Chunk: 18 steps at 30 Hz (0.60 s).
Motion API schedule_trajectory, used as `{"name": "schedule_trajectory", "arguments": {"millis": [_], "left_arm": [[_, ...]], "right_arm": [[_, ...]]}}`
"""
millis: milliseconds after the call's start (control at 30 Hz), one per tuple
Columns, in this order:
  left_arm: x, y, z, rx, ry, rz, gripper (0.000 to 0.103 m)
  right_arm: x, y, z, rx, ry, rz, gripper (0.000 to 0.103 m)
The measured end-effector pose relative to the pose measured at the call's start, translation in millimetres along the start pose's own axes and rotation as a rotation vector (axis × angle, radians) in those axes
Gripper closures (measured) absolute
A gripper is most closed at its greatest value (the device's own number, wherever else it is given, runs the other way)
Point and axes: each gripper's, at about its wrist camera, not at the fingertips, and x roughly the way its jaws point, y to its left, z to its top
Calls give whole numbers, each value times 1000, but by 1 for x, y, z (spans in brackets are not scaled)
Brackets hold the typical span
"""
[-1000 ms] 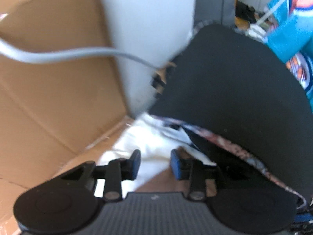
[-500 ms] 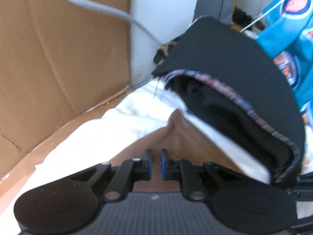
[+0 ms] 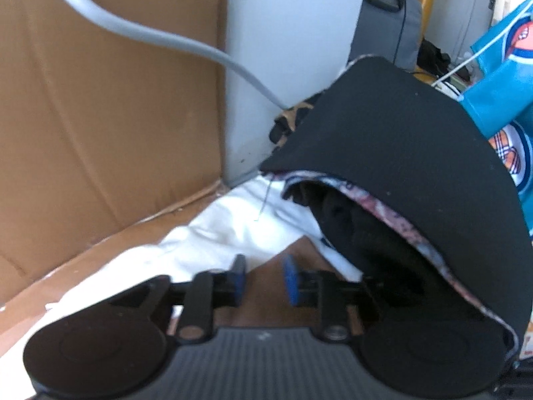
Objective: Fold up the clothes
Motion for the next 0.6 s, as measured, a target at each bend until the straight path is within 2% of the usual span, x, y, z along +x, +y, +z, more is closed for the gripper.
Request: {"name": "schedule_trajectory", "arguments": {"millis": [33,67,100,133,167,367,500,600], "left_arm": [[-8,2,-1,-10,-8,12,55],[-18,6,-2,-29,-20,25,41],[-29,9,-4,-50,-34,38,35],[-45,13,-7,-76,-55,46,27],[-61,17,-11,-102,-73,55,26],[-151,37,-51,-260,-144,130,26],[-208,55,-101,-398,-164,213,26],[-244,69,-148,-489,-156,300,26]], "right_arm": [[-4,0,1,2,-9,8,84],[-8,1,2,5,-18,17,76],[-11,2,3,12,-26,31,64],[-14,3,4,17,-34,47,59],[-18,5,6,14,-44,59,56],[-30,24,18,-38,-97,134,56],[-5,45,36,-95,-110,174,54],[-9,52,34,-136,-96,205,54]]}}
